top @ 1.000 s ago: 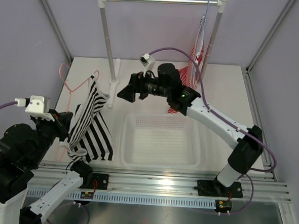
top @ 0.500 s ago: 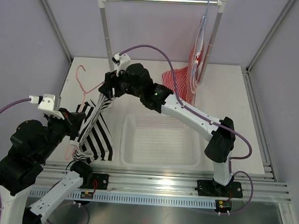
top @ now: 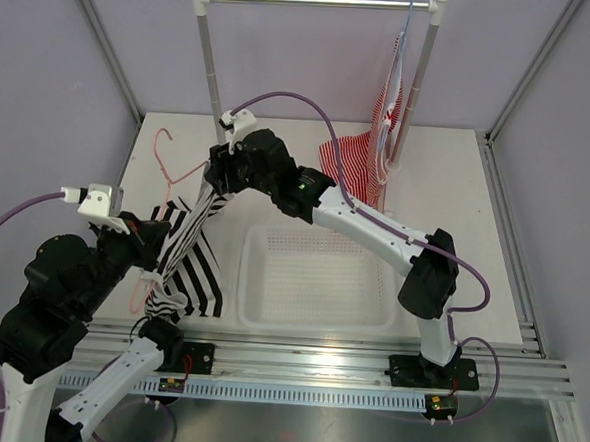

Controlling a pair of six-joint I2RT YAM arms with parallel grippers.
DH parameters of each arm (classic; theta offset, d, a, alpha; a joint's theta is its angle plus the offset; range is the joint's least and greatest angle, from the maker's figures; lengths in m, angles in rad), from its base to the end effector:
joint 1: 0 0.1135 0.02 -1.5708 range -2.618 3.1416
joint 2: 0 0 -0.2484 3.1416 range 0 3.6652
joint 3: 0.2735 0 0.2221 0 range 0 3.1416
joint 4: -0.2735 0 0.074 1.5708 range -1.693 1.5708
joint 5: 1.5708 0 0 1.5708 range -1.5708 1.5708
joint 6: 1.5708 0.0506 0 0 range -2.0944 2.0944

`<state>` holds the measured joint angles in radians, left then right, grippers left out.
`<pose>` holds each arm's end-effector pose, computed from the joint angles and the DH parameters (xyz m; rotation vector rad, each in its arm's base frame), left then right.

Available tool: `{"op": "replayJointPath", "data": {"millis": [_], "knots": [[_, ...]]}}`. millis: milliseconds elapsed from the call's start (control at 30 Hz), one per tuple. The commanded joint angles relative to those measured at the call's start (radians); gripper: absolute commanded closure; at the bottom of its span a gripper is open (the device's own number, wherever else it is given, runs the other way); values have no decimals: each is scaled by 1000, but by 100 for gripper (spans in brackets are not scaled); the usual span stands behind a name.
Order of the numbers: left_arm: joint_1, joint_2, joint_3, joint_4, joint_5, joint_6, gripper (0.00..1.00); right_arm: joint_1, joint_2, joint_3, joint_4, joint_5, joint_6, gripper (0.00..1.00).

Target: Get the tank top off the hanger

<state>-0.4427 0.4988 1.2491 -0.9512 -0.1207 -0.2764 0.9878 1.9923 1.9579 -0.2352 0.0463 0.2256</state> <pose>0.0380 -0.0113 0.3972 0.0605 1.7877 -0.4124 0.2538 0.3806 0.3596 -0.6817 1.7922 0.7956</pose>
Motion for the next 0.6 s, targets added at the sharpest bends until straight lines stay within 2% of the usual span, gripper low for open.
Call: {"op": "replayJointPath", "data": {"millis": [0, 33, 67, 133, 167, 200, 233, 367, 433, 533, 567], "knots": [[2, 17, 13, 43, -7, 23, 100, 9, -16, 38, 17, 40, -23, 45], [2, 17, 9, 45, -7, 22, 100, 9, -24, 35, 23, 41, -26, 48], [2, 15, 6, 46, -2, 22, 100, 8, -24, 35, 27, 44, -28, 57], [2, 9, 4, 54, 9, 22, 100, 8, -9, 48, 16, 52, -35, 66], [2, 9, 4, 55, 13, 20, 100, 8, -1, 59, 7, 55, -38, 74], [2, 6, 6, 57, 15, 20, 100, 9, 9, 90, -4, 66, -42, 92], [2, 7, 6, 54, 13, 20, 100, 9, 29, 105, -28, 75, -43, 100], [2, 15, 10, 31, -28, 32, 100, 9, 31, 122, -32, 101, -49, 100], [2, 23, 22, 0, -49, 39, 100, 9, 31, 133, -45, 162, -64, 100], [2, 14, 29, -14, -54, 49, 100, -4, 86, 229, -131, 243, -104, 100], [2, 7, 32, -15, -53, 54, 100, -20, 109, 307, -162, 263, -112, 100]]}}
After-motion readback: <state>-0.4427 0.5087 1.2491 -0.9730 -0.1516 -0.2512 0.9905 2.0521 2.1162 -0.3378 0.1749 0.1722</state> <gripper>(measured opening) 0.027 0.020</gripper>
